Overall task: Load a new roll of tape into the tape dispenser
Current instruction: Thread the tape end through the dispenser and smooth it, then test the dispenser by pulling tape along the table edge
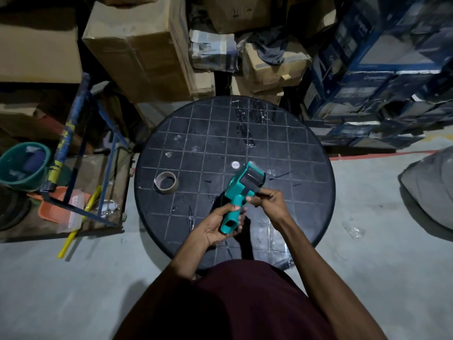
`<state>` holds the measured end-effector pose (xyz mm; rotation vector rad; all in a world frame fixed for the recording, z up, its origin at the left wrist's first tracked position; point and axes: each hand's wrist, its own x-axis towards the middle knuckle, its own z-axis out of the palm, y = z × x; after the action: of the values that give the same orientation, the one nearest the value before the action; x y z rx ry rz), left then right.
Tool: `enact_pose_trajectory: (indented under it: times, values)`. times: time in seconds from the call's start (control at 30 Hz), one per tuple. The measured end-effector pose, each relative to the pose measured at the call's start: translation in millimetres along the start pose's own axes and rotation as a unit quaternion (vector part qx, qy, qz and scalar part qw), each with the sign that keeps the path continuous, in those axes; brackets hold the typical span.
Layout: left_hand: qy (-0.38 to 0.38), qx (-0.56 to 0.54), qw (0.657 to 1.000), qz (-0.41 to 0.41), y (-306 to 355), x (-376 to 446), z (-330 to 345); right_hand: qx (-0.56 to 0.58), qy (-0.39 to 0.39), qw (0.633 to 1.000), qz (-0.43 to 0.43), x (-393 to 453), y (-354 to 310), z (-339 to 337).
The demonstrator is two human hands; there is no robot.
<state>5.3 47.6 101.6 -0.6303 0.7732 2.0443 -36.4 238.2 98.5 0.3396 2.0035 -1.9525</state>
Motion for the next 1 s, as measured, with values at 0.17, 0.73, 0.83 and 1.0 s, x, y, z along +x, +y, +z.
enact_pose_trajectory:
  times: [0.17,0.73,0.83,1.0]
  values:
    - [-0.035,-0.096,0.994,0.027,-3,-3,5,-0.032,-0.017,0.999,-0.03,-2,-8,0]
    - [-0.039,-0.05,0.997,0.039,-7,-11,12,-0.067,0.062,0.985,-0.147,8,-31,-12]
    - [-0.02,-0.023,0.999,0.03,-4,-14,17,-0.059,0.089,0.982,-0.157,9,-29,-4]
    - [0.037,0.039,0.996,0.071,0,-18,25,-0.023,0.187,0.971,-0.145,5,-25,-9]
